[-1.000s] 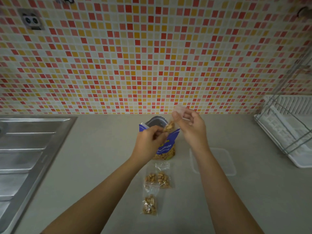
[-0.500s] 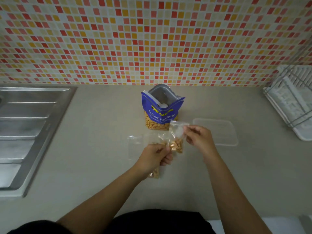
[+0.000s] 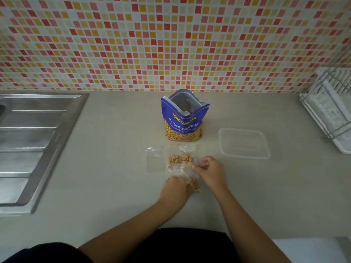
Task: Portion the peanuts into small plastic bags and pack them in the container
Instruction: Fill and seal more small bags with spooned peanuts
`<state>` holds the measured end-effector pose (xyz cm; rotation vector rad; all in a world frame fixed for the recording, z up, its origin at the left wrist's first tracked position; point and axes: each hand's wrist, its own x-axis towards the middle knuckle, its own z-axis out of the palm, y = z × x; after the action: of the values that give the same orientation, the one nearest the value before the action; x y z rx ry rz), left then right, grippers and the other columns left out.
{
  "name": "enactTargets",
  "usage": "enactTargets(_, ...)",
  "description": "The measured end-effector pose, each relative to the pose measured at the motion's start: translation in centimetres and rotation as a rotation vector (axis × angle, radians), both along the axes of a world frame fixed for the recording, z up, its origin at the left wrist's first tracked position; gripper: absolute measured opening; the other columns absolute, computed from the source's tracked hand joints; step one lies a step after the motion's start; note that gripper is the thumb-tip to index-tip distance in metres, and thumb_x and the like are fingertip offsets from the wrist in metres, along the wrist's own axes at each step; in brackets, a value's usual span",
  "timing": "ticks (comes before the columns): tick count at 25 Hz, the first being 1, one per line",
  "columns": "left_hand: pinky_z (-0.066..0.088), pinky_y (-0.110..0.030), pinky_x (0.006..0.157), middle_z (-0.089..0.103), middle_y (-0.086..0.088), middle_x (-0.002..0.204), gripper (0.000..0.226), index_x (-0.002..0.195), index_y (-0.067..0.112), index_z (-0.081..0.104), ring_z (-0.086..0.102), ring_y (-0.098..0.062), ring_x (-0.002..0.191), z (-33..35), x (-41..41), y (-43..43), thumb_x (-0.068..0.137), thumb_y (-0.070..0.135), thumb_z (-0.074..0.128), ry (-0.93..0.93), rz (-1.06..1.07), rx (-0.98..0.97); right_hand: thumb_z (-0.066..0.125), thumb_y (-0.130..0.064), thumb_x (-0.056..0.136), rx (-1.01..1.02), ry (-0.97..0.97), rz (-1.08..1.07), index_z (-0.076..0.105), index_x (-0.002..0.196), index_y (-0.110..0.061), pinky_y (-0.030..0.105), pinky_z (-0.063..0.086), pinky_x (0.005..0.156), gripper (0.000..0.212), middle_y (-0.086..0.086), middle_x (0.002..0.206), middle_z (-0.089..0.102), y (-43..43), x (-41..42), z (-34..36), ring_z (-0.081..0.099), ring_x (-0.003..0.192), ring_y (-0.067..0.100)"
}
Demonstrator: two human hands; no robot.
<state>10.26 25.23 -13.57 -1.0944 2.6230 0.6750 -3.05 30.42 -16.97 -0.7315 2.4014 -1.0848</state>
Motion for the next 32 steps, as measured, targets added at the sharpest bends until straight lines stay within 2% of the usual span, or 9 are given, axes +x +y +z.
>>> enactTargets(5, 0.047, -0.038, 0.077, 0.067, -0.021, 0.095, 0.03, 0.093, 0.001, 0.062, 0.063, -0.037, 0.089, 0.7, -0.6, -5.2, 0.093, 0.024, 0.044, 0.174, 0.159, -0.145, 0.056, -0.018, 0.091, 0.011, 0.243, 0.059, 0.062, 0.113, -0.002, 0.028, 0.042, 0.09, 0.028, 0.015, 0.113, 0.063, 0.9, -0.1, -1.4, 0.059, 0.104, 0.03)
enactTargets(9, 0.039, -0.038, 0.094, 0.055, -0.019, 0.125, 0.035, 0.125, 0.001, 0.049, 0.05, -0.036, 0.114, -1.6, -0.2, -10.3, 0.091, 0.007, 0.041, 0.17, 0.139, -0.236, 0.035, -0.015, 0.095, 0.075, 0.309, 0.15, 0.054, 0.127, 0.002, 0.025, 0.029, 0.107, 0.04, 0.017, 0.134, 0.053, 1.7, 0.2, -2.6, 0.05, 0.125, 0.029)
enactTargets(12, 0.036, -0.043, 0.101, 0.037, -0.008, 0.144, 0.047, 0.14, 0.01, 0.032, 0.034, -0.03, 0.13, -2.8, 0.5, -12.4, 0.094, 0.016, 0.041, 0.018, 0.072, -0.271, 0.028, -0.018, 0.087, 0.087, 0.425, 0.223, 0.058, 0.121, 0.004, 0.025, 0.027, 0.105, 0.051, 0.02, 0.128, 0.058, 2.2, 0.0, -4.2, 0.057, 0.118, 0.033)
enactTargets(17, 0.038, -0.05, 0.096, 0.044, -0.01, 0.13, 0.04, 0.133, 0.016, 0.044, 0.037, -0.031, 0.125, -2.4, 0.2, -13.2, 0.093, 0.011, 0.041, -0.04, 0.139, -0.155, 0.032, -0.014, 0.079, 0.125, 0.514, 0.237, 0.063, 0.114, 0.004, 0.029, 0.034, 0.1, 0.05, 0.019, 0.118, 0.065, 2.2, 0.0, -4.5, 0.063, 0.108, 0.033)
enactTargets(21, 0.044, -0.034, 0.084, 0.061, -0.015, 0.107, 0.021, 0.101, 0.007, 0.065, 0.057, -0.032, 0.105, -0.8, 0.0, -14.0, 0.086, 0.009, 0.052, 0.175, 0.14, -0.076, 0.03, -0.016, 0.082, 0.076, 0.523, 0.265, 0.06, 0.119, 0.004, 0.025, 0.026, 0.103, 0.051, 0.02, 0.123, 0.061, 2.2, -0.4, -5.1, 0.059, 0.115, 0.035)
enactTargets(24, 0.047, -0.026, 0.073, 0.067, -0.007, 0.087, 0.01, 0.088, 0.006, 0.066, 0.062, -0.02, 0.078, 2.5, 0.1, -13.8, 0.083, 0.007, 0.058, 0.365, 0.286, 0.17, 0.028, -0.031, 0.091, -0.106, 0.337, 0.158, 0.062, 0.117, -0.001, 0.022, 0.03, 0.101, 0.052, 0.016, 0.118, 0.064, 2.4, -0.2, -3.7, 0.058, 0.113, 0.033)
enactTargets(27, 0.05, -0.014, 0.053, 0.061, -0.002, 0.073, 0.012, 0.08, 0.011, 0.061, 0.06, -0.006, 0.054, 5.4, 0.2, -12.3, 0.084, 0.0, 0.06, 0.542, 0.456, 0.653, 0.033, -0.047, 0.091, -0.358, 0.139, -0.023, 0.067, 0.103, -0.013, 0.025, 0.044, 0.085, 0.05, 0.006, 0.095, 0.069, 2.0, 1.1, -0.8, 0.064, 0.095, 0.023)
enactTargets(30, 0.052, -0.013, 0.055, 0.059, -0.002, 0.072, 0.019, 0.077, 0.015, 0.057, 0.062, -0.004, 0.052, 5.9, -0.1, -10.3, 0.085, -0.002, 0.061, 0.646, 0.531, 0.893, 0.052, -0.07, 0.074, -0.562, -0.411, 0.0, 0.056, 0.112, -0.02, 0.015, 0.047, 0.076, 0.063, -0.003, 0.093, 0.068, 0.1, 2.1, 2.3, 0.065, 0.085, 0.002)
enactTargets(32, 0.052, -0.016, 0.059, 0.059, -0.003, 0.077, 0.018, 0.077, 0.015, 0.056, 0.061, -0.008, 0.059, 5.4, -0.4, -9.3, 0.085, 0.0, 0.061, 0.686, 0.558, 0.947, 0.071, -0.05, 0.073, -0.569, -0.626, 0.025, 0.045, 0.125, -0.017, 0.014, 0.05, 0.071, 0.067, -0.001, 0.095, 0.067, -0.8, 2.4, 3.4, 0.065, 0.081, -0.001)
